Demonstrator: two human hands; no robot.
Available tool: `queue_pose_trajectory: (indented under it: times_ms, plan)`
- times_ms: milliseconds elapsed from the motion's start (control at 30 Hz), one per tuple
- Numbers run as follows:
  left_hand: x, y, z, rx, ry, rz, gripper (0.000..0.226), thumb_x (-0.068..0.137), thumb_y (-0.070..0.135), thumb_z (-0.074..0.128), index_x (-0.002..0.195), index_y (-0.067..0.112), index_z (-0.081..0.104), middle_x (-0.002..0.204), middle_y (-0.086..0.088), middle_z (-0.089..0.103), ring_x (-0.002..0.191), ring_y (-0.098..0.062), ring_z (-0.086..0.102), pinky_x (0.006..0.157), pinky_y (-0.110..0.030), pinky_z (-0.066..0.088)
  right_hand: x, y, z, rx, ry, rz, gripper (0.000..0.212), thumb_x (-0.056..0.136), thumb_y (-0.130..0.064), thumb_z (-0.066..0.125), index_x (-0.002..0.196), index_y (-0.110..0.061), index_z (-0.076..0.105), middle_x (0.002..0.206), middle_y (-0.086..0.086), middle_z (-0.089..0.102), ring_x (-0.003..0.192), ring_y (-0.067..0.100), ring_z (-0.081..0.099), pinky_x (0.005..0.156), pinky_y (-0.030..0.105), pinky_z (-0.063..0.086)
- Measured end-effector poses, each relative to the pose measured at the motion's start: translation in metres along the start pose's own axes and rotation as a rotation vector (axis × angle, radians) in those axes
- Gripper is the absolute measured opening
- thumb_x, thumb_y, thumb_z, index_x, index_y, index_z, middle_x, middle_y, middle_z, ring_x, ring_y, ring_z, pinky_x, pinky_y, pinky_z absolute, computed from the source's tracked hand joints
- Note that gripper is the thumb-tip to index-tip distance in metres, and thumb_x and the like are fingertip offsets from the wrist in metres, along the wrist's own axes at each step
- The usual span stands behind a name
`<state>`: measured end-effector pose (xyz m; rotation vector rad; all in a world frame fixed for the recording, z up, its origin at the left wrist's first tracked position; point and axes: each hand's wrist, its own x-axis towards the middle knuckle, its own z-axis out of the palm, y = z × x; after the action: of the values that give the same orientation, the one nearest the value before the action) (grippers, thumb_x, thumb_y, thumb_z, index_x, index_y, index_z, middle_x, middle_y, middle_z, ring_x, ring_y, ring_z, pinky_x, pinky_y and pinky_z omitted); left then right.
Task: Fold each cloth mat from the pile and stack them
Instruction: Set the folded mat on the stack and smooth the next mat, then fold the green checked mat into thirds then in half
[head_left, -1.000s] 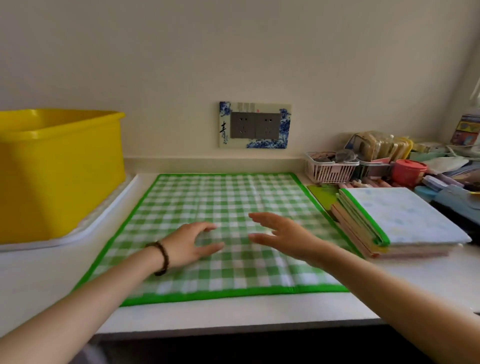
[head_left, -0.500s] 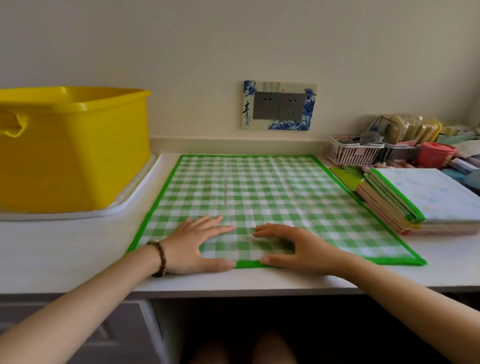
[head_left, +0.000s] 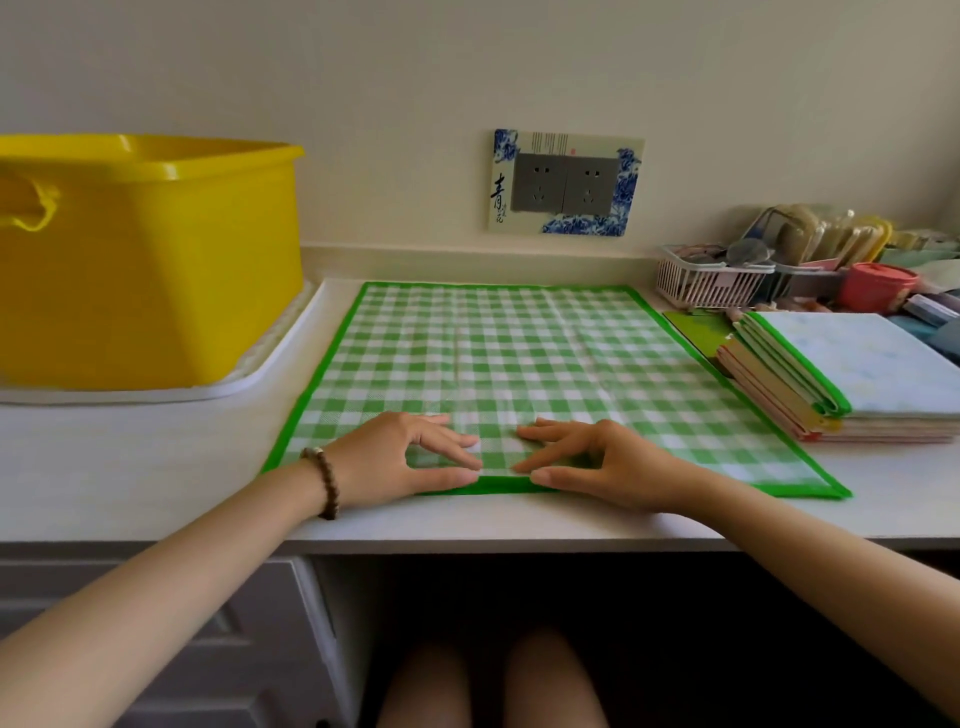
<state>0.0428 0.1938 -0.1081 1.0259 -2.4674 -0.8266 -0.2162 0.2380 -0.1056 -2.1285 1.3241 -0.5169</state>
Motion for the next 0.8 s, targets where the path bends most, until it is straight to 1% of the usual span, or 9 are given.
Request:
queue_pose_trajectory:
  times_ms: [100, 167, 233, 333, 400, 467, 533, 600, 800]
  plan:
    - [0.004, 0.002, -0.005, -0.061, -0.046, -0.050, 0.013, 0.075, 0.046, 0.067, 0.083, 0.039, 0.074, 0.117, 0.027, 0.061, 0.124, 0.014, 0.036, 0.110, -0.018, 0.023, 0.000, 0.003, -0.004, 0.034, -0.031, 0.008, 0.022, 0.086, -0.033, 0.065, 0.107, -0.035, 0.071, 0.138, -0.020, 0.048, 0.126, -0.019, 0.032, 0.102, 0.001, 0.021]
    - [0.007, 0.005, -0.010, -0.053, -0.090, -0.090, 0.010, 0.077, 0.042, 0.068, 0.078, 0.034, 0.074, 0.113, 0.027, 0.063, 0.115, 0.020, 0.040, 0.102, -0.008, 0.024, -0.002, 0.005, -0.009, 0.062, -0.055, 0.013, 0.023, 0.086, -0.031, 0.065, 0.108, -0.031, 0.071, 0.136, -0.019, 0.051, 0.126, -0.017, 0.036, 0.105, 0.006, 0.026]
    - [0.010, 0.010, -0.015, -0.046, -0.115, -0.108, 0.009, 0.079, 0.037, 0.068, 0.078, 0.030, 0.073, 0.108, 0.024, 0.066, 0.105, 0.020, 0.049, 0.092, 0.001, 0.028, -0.006, 0.006, -0.018, 0.090, -0.075, 0.036, 0.024, 0.087, -0.026, 0.064, 0.110, -0.025, 0.071, 0.132, -0.017, 0.055, 0.122, -0.016, 0.041, 0.100, 0.002, 0.030]
    - [0.019, 0.014, -0.024, -0.052, -0.098, -0.099, 0.007, 0.083, 0.029, 0.067, 0.078, 0.026, 0.070, 0.088, 0.010, 0.072, 0.083, 0.005, 0.063, 0.086, -0.013, 0.045, -0.013, 0.006, -0.036, 0.021, -0.105, 0.084, 0.015, 0.087, -0.035, 0.061, 0.096, -0.042, 0.071, 0.120, -0.013, 0.064, 0.092, -0.013, 0.057, 0.083, 0.004, 0.040]
    - [0.023, 0.017, -0.032, -0.074, -0.115, -0.113, 0.010, 0.081, 0.033, 0.066, 0.077, 0.023, 0.068, 0.064, 0.008, 0.063, 0.056, -0.002, 0.054, 0.070, -0.022, 0.046, -0.017, 0.008, -0.052, -0.031, -0.098, 0.117, 0.014, 0.085, -0.042, 0.059, 0.087, -0.040, 0.073, 0.094, -0.004, 0.074, 0.067, -0.001, 0.053, 0.066, 0.015, 0.042]
    - [0.026, 0.021, -0.041, -0.066, -0.159, -0.141, 0.019, 0.076, 0.042, 0.063, 0.076, 0.023, 0.066, 0.045, 0.012, 0.043, 0.041, -0.003, 0.029, 0.062, -0.025, 0.036, -0.023, 0.009, -0.070, -0.086, -0.123, 0.148, 0.021, 0.083, -0.048, 0.058, 0.090, -0.035, 0.074, 0.074, -0.001, 0.069, 0.058, 0.005, 0.046, 0.059, 0.019, 0.037]
    - [0.031, 0.026, -0.049, -0.058, -0.205, -0.170, 0.017, 0.080, 0.038, 0.061, 0.076, 0.021, 0.063, 0.038, 0.015, 0.041, 0.036, -0.001, 0.030, 0.059, -0.017, 0.035, -0.026, 0.011, -0.088, -0.077, -0.151, 0.181, 0.020, 0.084, -0.045, 0.058, 0.086, -0.034, 0.074, 0.071, -0.008, 0.067, 0.059, 0.006, 0.050, 0.060, 0.018, 0.039]
    - [0.036, 0.032, -0.057, -0.033, -0.238, -0.203, 0.015, 0.082, 0.035, 0.059, 0.078, 0.022, 0.063, 0.046, 0.022, 0.054, 0.043, 0.009, 0.046, 0.060, -0.006, 0.037, -0.026, 0.012, -0.103, -0.001, -0.161, 0.200, 0.017, 0.089, -0.032, 0.057, 0.086, -0.029, 0.074, 0.080, -0.011, 0.072, 0.069, 0.000, 0.062, 0.067, 0.013, 0.045]
    - [0.064, 0.031, -0.085, 0.087, -0.252, -0.297, 0.037, 0.058, 0.064, 0.060, 0.075, 0.033, 0.071, 0.073, 0.027, 0.067, 0.067, 0.015, 0.058, 0.074, -0.010, 0.038, -0.001, 0.016, -0.130, -0.035, -0.127, 0.191, 0.019, 0.073, -0.042, 0.066, 0.080, -0.026, 0.074, 0.082, -0.007, 0.073, 0.075, 0.002, 0.065, 0.077, 0.015, 0.046]
